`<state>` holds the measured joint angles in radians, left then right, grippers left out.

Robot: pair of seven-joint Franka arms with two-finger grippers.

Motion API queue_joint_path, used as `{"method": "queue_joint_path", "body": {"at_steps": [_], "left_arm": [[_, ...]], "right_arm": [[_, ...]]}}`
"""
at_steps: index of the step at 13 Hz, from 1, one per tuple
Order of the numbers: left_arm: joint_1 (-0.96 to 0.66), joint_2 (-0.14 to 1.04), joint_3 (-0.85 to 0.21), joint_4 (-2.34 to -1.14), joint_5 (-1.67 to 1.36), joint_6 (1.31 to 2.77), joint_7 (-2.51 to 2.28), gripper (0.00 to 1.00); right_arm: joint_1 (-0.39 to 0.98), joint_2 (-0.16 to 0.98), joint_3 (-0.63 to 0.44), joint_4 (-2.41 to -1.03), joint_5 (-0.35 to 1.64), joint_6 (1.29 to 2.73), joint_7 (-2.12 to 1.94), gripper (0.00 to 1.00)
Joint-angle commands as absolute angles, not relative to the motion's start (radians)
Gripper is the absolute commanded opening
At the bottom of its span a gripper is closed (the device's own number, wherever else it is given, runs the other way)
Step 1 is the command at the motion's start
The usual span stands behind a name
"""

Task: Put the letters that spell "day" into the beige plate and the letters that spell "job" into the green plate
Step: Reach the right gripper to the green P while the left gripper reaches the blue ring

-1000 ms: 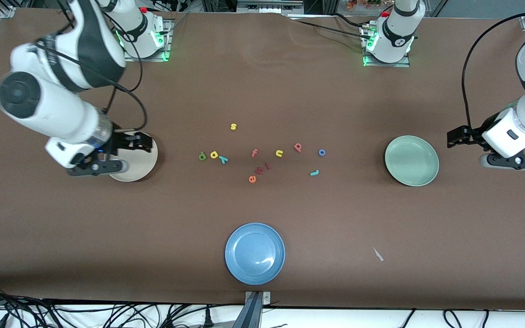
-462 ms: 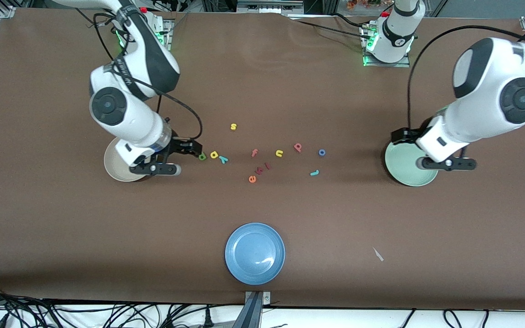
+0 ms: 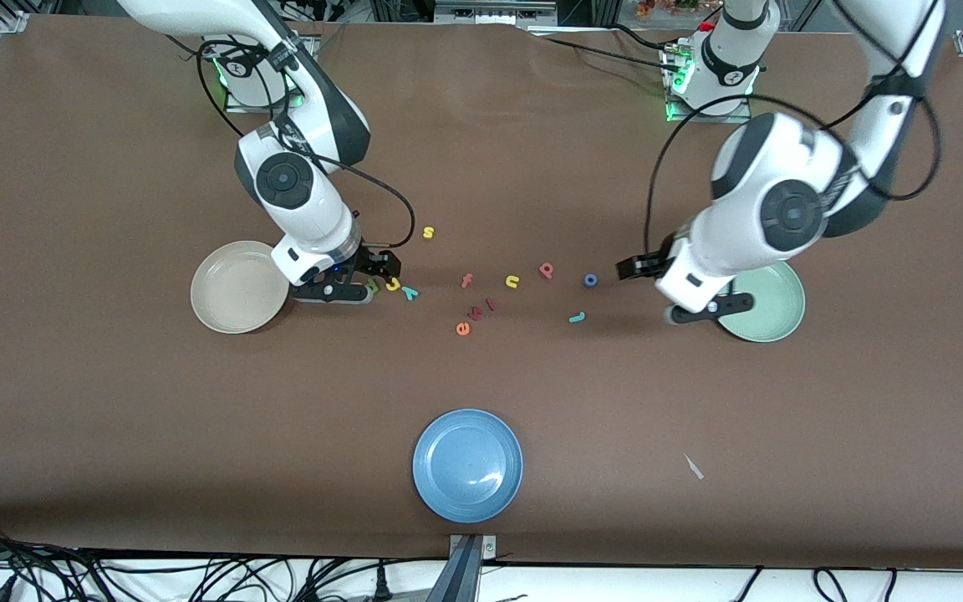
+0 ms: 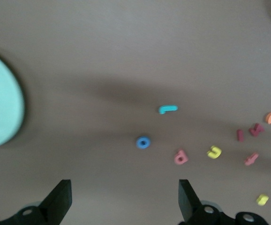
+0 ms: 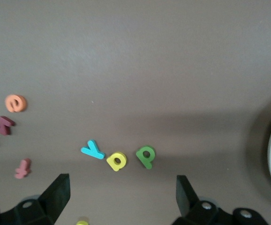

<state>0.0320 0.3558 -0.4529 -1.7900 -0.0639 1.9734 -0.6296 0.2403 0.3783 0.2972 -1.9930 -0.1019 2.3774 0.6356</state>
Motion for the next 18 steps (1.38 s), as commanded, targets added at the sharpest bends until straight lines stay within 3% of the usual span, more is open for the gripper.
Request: {"method": "queue_joint_path", "body": {"at_steps": [1,5,13,18], "left_arm": [[-0.020,0.367,-0.453,-1.894,-0.071,2.136,-0.724,1.00],[-0.093,0.420,-0.451,-1.977,-0.029,2.315,-0.851,1.00],[-0.063,0.564,-0.448,-1.971,0.230,2.408,-0.905,0.99],[-0.055,0.609,-0.448,-1.973,0.262,2.416,-0.904,0.84]], "right_arm": [[0.229,0.371,0.308,-2.031,-0.138,2.408,0.657,1.00],[0.224,0.403,0.302,-2.135,-0.215,2.603,0.653,1.00],[0.218,0.479,0.270,-2.137,-0.310,2.648,0.655,0.99],[0.218,0.518,0.261,-2.137,-0.341,2.704,0.655,0.95]]}}
